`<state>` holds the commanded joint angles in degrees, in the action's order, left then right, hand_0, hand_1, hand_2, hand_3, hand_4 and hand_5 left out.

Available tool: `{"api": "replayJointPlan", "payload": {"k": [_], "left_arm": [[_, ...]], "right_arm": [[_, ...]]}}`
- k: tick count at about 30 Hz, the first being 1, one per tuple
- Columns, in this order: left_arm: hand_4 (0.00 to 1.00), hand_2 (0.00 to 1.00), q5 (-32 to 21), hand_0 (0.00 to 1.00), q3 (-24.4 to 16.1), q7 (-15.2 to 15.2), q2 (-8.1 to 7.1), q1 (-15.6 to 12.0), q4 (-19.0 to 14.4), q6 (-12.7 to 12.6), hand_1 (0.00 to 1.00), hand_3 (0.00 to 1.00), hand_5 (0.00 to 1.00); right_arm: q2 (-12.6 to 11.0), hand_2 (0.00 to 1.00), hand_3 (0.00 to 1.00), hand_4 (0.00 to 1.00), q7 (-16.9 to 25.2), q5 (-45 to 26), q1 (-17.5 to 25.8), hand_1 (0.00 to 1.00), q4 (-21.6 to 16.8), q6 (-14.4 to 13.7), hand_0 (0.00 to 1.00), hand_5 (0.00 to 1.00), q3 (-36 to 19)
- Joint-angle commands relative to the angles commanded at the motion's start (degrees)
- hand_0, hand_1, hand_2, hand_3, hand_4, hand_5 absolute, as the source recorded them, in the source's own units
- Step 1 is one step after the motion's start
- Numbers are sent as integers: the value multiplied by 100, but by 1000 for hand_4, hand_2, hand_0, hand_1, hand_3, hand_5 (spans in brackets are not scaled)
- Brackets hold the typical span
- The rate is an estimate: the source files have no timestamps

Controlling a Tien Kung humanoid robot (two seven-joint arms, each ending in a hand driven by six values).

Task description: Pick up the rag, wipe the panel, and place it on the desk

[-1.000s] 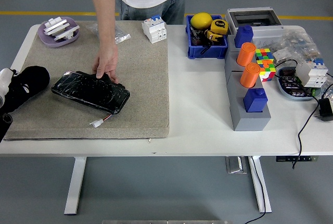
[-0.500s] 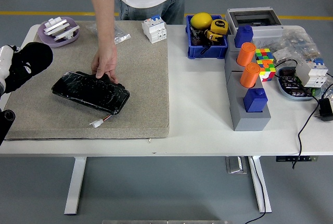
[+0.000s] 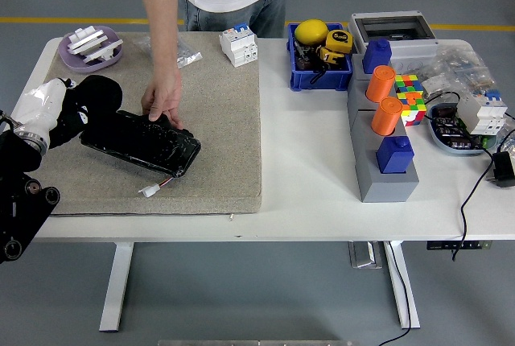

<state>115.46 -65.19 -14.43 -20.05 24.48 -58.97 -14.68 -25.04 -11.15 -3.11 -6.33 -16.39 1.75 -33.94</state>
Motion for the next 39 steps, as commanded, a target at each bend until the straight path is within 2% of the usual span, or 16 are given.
{"api": "replayJointPlan", "payload": {"k": [12, 16, 19, 23, 31, 39], "left_arm": [[2, 603, 0, 235, 288, 98, 126, -113, -4, -179, 473, 494, 2], [2, 603, 59, 235, 374, 106, 169, -207, -217, -266, 473, 494, 2], [2, 603, 166, 235, 332, 41, 240, -348, -472, -264, 470, 490, 2], [2, 603, 222, 235, 444, -20, 307, -481, -656, -244, 470, 490, 2], [2, 602, 298, 238, 740, -146, 404, -640, -884, -173, 471, 491, 2], [2, 598, 388, 239, 1024, -250, 474, -732, -1364, -215, 469, 488, 2]], "right_arm": [[8, 695, 588, 998, 21, -6, 4, 671, 8, 7, 792, 522, -20], [6, 695, 588, 998, 24, -3, 2, 671, 10, 6, 792, 522, -28], [-5, 695, 589, 998, 22, 3, 0, 670, 12, 5, 792, 522, -43], [-10, 695, 589, 998, 20, 13, 8, 670, 13, 10, 792, 522, -75], [-17, 695, 590, 998, 16, 5, 28, 671, 20, 29, 792, 523, -71], [-29, 695, 589, 998, 24, 26, 41, 669, 17, 38, 792, 523, -88]]}}
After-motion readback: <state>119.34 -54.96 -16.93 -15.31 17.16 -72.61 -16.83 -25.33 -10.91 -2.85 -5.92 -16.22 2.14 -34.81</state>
